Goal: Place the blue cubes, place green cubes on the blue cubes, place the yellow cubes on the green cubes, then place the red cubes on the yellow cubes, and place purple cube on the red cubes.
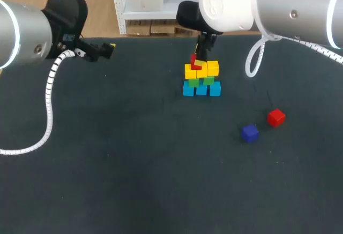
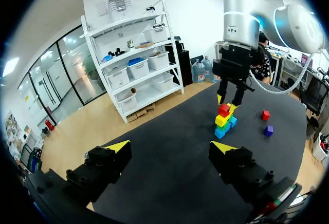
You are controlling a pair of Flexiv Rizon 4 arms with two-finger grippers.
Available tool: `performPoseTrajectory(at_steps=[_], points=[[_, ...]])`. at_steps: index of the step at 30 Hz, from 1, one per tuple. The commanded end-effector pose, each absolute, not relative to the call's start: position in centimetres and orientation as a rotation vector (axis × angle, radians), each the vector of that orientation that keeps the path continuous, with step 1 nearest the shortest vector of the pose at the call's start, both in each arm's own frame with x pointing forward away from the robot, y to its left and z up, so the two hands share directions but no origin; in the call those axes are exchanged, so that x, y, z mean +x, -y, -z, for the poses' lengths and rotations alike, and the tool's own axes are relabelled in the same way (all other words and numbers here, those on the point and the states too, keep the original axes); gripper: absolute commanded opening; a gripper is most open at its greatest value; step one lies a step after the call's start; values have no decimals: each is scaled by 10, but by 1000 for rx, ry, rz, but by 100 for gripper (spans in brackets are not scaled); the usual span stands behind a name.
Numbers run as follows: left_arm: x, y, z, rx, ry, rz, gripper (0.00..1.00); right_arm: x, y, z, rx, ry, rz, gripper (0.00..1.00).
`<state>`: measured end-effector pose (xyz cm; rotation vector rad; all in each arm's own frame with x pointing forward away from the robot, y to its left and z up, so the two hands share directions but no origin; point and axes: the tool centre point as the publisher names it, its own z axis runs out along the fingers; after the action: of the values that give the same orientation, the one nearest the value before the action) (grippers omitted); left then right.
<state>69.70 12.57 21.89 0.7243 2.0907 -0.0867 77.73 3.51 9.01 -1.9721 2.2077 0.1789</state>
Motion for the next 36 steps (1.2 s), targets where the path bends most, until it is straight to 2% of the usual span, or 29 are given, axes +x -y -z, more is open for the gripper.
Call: performPoseTrajectory(at_steps=[1,3,8,10,16,23,36], points=[[698,-127,-219,728,-2089,93,100,777,-35,-90,-1971,-2206,-180,63],[698,-127,-219,728,-2089,93,100,777,-35,-90,-1968,-2206,-179,75],[698,-127,-219,728,-2089,93,100,777,-29,-97,-1949,-2195,-162,87],[698,-127,-219,728,-2089,93,100,775,-25,-101,-1947,-2189,-160,100],[698,-127,-219,728,-2089,93,100,768,-2,-117,-1937,-2157,-156,100],[698,-127,-219,728,-2089,93,100,757,46,-125,-1903,-2160,-115,100],[698,-127,-219,728,-2089,93,100,720,114,-93,-1767,-2330,-44,100]])
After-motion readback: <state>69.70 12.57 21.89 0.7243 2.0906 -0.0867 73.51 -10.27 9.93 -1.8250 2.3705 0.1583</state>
